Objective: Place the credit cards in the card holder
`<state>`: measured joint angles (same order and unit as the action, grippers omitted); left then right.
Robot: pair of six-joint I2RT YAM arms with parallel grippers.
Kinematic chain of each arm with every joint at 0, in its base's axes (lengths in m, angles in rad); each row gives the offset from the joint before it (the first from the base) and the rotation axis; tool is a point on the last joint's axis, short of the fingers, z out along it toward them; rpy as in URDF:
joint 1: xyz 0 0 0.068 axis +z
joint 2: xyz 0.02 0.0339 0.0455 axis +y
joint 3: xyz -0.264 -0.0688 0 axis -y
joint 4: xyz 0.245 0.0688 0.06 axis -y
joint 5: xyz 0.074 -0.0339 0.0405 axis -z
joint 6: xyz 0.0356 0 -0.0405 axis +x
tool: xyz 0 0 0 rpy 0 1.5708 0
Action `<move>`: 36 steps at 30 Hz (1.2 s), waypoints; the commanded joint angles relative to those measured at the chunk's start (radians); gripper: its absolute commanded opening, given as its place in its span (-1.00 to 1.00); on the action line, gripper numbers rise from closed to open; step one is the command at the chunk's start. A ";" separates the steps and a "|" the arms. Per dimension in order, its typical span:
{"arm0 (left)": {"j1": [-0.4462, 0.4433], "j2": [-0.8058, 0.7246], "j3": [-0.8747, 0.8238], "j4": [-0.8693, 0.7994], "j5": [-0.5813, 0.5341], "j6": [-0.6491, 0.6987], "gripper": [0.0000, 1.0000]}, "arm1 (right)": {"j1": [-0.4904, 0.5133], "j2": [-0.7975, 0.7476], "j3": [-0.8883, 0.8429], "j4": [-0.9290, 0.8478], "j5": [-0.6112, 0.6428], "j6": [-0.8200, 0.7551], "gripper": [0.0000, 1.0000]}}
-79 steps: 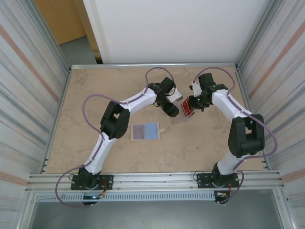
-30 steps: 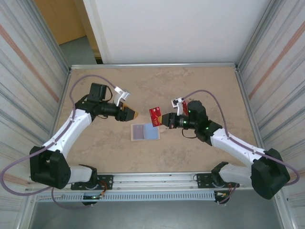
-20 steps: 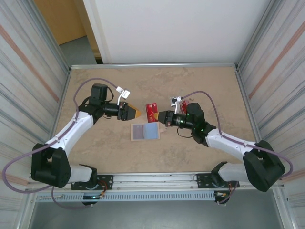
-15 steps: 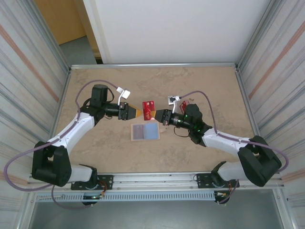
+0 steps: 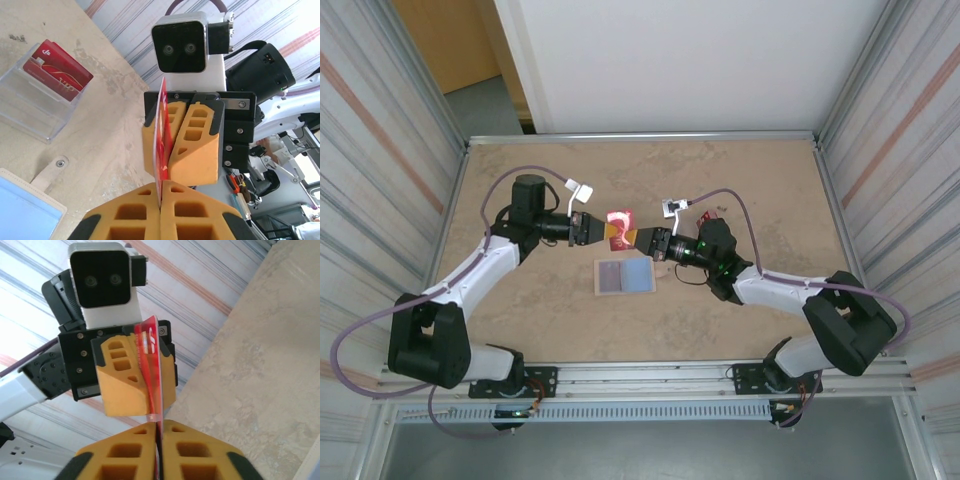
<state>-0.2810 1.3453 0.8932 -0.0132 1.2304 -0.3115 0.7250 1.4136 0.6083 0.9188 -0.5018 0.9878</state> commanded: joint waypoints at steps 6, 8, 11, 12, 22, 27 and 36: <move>-0.004 0.000 -0.005 -0.001 0.053 0.025 -1.00 | -0.070 -0.068 0.020 -0.007 -0.137 0.002 -0.28; -0.004 0.000 -0.006 -0.002 0.063 0.026 -1.00 | -0.082 -0.092 0.028 -0.045 -0.166 -0.014 -0.22; -0.004 -0.001 -0.005 0.000 0.077 0.026 -1.00 | -0.089 -0.121 0.050 -0.133 -0.191 -0.059 -0.20; -0.004 0.000 -0.005 -0.001 0.083 0.025 -1.00 | -0.088 -0.125 0.057 -0.153 -0.197 -0.069 -0.20; -0.015 0.001 -0.001 0.004 0.127 0.029 -1.00 | -0.078 -0.093 0.105 -0.235 -0.236 -0.114 -0.19; -0.015 0.000 0.002 -0.001 0.136 0.040 -1.00 | -0.078 -0.095 0.112 -0.272 -0.230 -0.133 -0.18; -0.013 -0.001 0.010 -0.050 0.131 0.091 -1.00 | -0.110 -0.148 0.080 -0.348 -0.195 -0.164 0.01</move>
<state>-0.2886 1.3476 0.8932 -0.0395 1.3205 -0.2642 0.6258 1.3037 0.6956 0.6102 -0.7071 0.8547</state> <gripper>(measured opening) 0.052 0.499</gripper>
